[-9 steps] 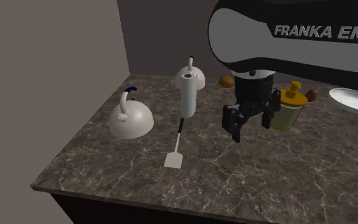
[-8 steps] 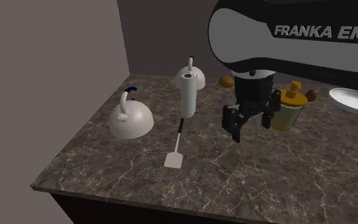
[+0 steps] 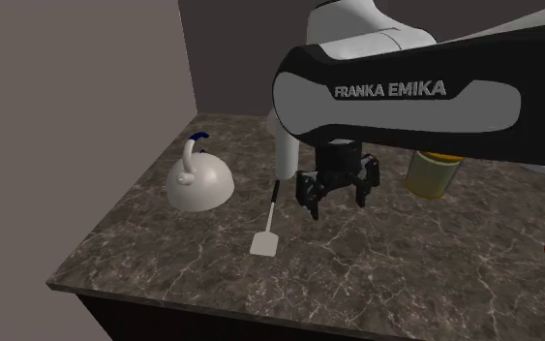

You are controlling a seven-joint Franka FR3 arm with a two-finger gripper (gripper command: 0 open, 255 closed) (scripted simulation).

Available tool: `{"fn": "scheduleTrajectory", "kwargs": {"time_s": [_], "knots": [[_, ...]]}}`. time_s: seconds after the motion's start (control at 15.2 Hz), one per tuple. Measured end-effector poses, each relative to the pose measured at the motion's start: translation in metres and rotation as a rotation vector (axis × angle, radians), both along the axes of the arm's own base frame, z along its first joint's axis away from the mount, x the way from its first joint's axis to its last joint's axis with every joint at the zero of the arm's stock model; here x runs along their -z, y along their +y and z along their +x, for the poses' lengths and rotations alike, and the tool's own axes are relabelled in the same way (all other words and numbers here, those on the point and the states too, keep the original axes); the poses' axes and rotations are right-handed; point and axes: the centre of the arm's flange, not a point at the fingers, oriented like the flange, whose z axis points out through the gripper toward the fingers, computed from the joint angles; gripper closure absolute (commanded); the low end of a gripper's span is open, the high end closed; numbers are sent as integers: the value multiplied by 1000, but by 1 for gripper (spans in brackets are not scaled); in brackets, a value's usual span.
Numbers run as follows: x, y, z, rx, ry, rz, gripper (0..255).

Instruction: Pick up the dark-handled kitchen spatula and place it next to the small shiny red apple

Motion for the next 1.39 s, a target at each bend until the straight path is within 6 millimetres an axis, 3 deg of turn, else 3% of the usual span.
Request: {"fn": "scheduleTrajectory", "kwargs": {"time_s": [0.66,1.06,1.39], "knots": [[65,46,90,226,-100,39,0],[101,57,153,362,-160,64,0],[125,63,166,395,-174,70,0]]}}
